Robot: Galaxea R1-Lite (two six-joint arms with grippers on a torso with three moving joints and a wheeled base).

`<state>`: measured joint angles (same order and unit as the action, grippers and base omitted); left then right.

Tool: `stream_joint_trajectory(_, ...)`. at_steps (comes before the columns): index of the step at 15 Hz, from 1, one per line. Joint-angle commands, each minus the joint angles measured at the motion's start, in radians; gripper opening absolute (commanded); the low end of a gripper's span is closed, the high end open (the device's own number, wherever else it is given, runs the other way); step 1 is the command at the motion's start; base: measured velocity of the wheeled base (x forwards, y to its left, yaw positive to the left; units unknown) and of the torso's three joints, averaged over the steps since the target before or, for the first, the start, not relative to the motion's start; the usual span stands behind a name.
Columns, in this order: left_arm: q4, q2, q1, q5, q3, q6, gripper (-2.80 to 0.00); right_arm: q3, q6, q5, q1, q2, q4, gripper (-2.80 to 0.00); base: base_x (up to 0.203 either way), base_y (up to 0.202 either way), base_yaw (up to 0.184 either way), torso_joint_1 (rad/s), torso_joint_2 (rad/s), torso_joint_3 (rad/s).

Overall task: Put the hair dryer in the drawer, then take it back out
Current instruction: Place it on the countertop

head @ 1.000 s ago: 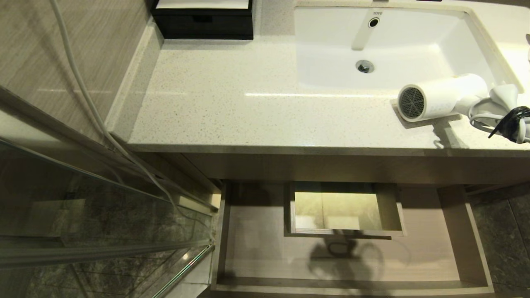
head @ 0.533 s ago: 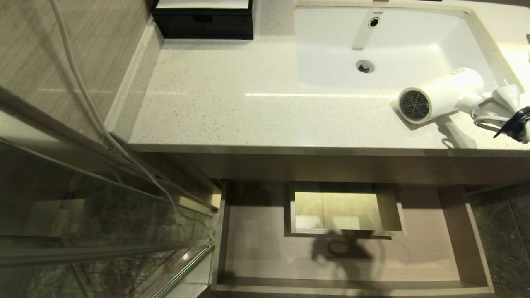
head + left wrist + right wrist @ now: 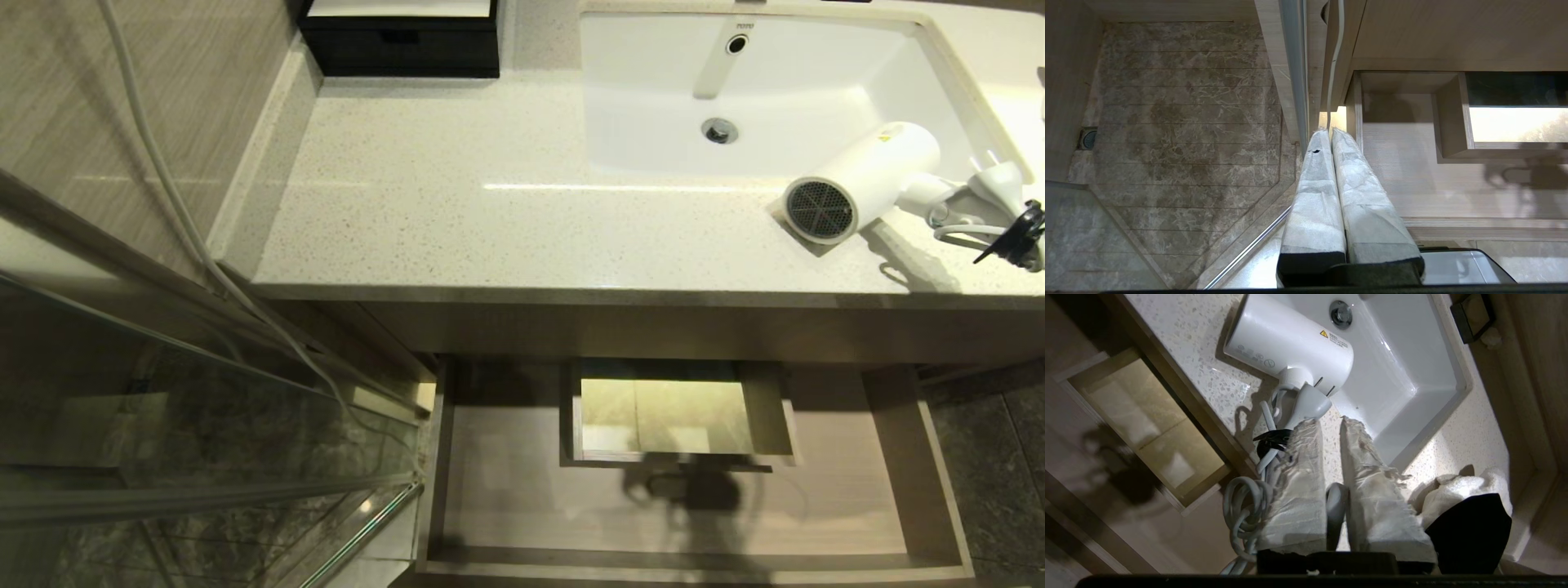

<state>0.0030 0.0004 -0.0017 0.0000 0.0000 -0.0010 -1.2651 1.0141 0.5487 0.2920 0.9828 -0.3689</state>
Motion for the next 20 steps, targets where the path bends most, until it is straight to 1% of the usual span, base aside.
stream_joint_trajectory(1,0.0,0.0,0.0,0.0,0.002,-0.001,-2.8,0.0,0.022,0.002,0.022,0.023,-0.004,-2.8,0.0,0.0,0.0,0.0,0.0,0.0)
stream_joint_trajectory(3,0.0,0.0,0.0,0.0,0.002,-0.001,-2.8,0.001,0.054,0.0,0.035,0.033,-0.011,-2.8,0.0,0.0,0.0,0.0,0.0,0.0)
stream_joint_trajectory(4,0.0,0.0,0.0,0.0,0.002,-0.001,-2.8,0.001,0.057,0.0,0.036,0.034,-0.011,-2.8,0.0,0.0,0.0,0.0,0.0,0.0)
stream_joint_trajectory(7,0.0,0.0,0.0,0.0,0.001,-0.001,-2.8,0.001,0.107,0.001,0.056,0.05,-0.015,-2.8,0.0,0.0,0.0,0.0,0.0,0.0)
stream_joint_trajectory(8,0.0,0.0,0.0,0.0,0.0,-0.001,-2.8,0.001,0.138,0.0,0.068,0.063,-0.022,-2.8,0.0,0.0,0.0,0.0,0.0,0.0)
stream_joint_trajectory(13,0.0,0.0,0.0,0.0,0.002,-0.001,-2.8,0.008,0.148,-0.001,0.079,0.088,-0.025,-2.8,0.0,0.0,0.0,0.0,0.0,0.0)
stream_joint_trajectory(17,0.0,0.0,0.0,0.0,0.002,-0.001,-2.8,-0.005,0.189,0.005,0.101,0.177,-0.013,-2.8,0.0,0.0,0.0,0.0,0.0,0.0)
stream_joint_trajectory(20,0.0,0.0,0.0,0.0,0.002,-0.001,-2.8,-0.015,0.226,0.01,0.125,0.204,-0.015,-2.8,0.0,0.0,0.0,0.0,0.0,0.0)
